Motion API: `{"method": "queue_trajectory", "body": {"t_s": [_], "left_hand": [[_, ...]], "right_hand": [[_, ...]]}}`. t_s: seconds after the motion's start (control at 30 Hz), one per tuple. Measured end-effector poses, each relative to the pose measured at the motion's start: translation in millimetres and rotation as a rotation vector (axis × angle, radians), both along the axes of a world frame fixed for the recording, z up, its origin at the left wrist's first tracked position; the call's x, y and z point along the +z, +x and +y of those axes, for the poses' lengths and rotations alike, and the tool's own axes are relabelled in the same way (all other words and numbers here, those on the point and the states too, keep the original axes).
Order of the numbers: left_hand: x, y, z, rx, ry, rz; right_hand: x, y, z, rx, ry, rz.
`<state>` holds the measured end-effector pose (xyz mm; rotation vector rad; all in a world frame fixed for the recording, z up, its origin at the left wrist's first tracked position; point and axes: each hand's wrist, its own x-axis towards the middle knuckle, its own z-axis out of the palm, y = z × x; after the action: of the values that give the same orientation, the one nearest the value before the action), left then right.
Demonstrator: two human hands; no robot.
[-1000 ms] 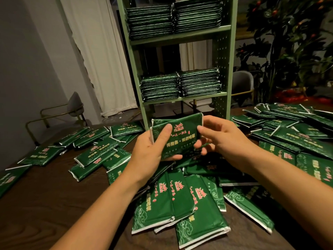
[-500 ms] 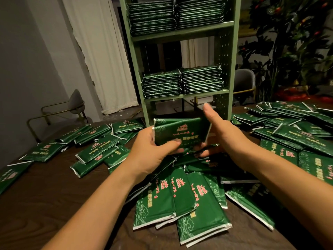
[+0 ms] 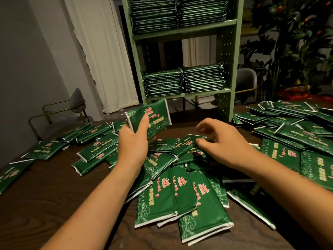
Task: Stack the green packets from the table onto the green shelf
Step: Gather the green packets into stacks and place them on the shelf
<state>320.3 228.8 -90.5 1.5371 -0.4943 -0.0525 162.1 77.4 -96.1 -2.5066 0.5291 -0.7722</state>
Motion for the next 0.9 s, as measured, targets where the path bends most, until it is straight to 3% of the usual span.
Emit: {"method": "queue_trajectory", "body": {"t_s": [0.17,0.33,0.43,0.53,0.73,0.9], "left_hand": [[-6,-4,-2,0.062,0.247,-0.021],[-13,-4,-3,0.007,0.240,-0.060],[-20,1,-5,-0.095,0.253,-0.116],[-27,5,-6,-0.172,0.288,-0.161],[-29,7,-6,-0.134,0.353,-0.143],[-28,4,-5,-0.188,0.365,-0.195]], "right_hand": [[-8,8,0,-0.053,-0.058,0.233],[-1,1,-3,0.123,-0.076,0.405],[-1,1,-4,0.112,-0.122,0.517],[-7,4,-5,0.097,-0.173,0.522],[-7,12,1,0.014,-0.315,0.500],[-16,19,5,-0.007,-0.354,0.290]]}}
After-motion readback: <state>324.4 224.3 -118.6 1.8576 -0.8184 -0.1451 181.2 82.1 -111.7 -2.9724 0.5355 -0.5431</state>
